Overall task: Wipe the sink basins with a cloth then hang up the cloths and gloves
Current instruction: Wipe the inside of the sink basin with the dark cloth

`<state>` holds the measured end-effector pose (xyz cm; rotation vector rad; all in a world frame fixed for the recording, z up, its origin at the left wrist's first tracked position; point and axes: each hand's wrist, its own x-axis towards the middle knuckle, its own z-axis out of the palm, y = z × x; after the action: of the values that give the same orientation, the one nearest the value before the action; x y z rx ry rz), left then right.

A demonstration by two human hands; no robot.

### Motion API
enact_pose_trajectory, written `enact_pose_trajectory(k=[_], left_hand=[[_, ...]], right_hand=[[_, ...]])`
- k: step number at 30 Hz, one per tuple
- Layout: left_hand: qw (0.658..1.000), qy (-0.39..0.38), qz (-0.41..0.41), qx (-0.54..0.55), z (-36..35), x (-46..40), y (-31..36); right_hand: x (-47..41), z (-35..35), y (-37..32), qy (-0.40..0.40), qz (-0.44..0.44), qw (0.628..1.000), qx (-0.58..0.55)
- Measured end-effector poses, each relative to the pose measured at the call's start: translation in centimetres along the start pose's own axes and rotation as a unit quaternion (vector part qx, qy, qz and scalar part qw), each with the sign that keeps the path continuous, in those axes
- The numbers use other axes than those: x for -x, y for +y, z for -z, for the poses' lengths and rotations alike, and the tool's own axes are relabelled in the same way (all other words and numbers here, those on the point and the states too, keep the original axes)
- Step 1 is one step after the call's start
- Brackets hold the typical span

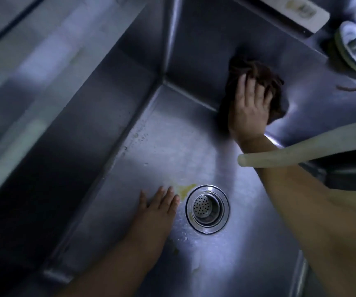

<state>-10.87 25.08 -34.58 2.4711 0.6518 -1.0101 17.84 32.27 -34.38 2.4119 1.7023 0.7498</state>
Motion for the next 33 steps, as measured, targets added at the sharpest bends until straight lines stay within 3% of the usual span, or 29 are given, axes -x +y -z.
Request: enact_pose_trajectory(k=[5, 11, 15, 18, 21, 25, 28, 31, 33], left_hand=[[1.000, 0.006, -0.008, 0.007, -0.3, -0.2, -0.2], [1.000, 0.005, -0.010, 0.007, -0.5, -0.3, -0.2], [1.000, 0.013, -0.004, 0.009, -0.5, -0.1, -0.2], [1.000, 0.013, 0.000, 0.001, -0.3, 0.2, -0.1], [1.000, 0.023, 0.009, 0.010, -0.2, 0.4, 0.0], [0.999, 0.032, 0.002, 0.020, 0.3, 1.3, -0.1], [0.999, 0.041, 0.002, 0.011, 0.4, 2.5, -0.4], [0.999, 0.047, -0.016, -0.009, 0.7, 4.1, -0.5], [0.998, 0.052, -0.020, -0.017, 1.1, 5.2, -1.1]], right_hand=[[-2.7, -0.6, -6.0, 0.000, 0.026, 0.993, -0.119], [-4.1, -1.0, -9.5, -0.098, 0.213, 0.932, -0.278], [-4.2, -0.4, -10.6, -0.181, 0.132, 0.896, -0.384], [-2.4, 1.0, -11.1, -0.226, 0.046, 0.838, -0.495], [1.8, 2.5, -10.9, -0.228, 0.055, 0.796, -0.559], [8.7, 3.9, -9.1, -0.246, 0.081, 0.773, -0.579], [12.1, 4.0, -5.9, -0.285, 0.081, 0.798, -0.524], [12.7, 2.5, -2.8, -0.281, 0.099, 0.880, -0.369], [12.1, 1.5, -2.1, -0.276, 0.073, 0.916, -0.283]])
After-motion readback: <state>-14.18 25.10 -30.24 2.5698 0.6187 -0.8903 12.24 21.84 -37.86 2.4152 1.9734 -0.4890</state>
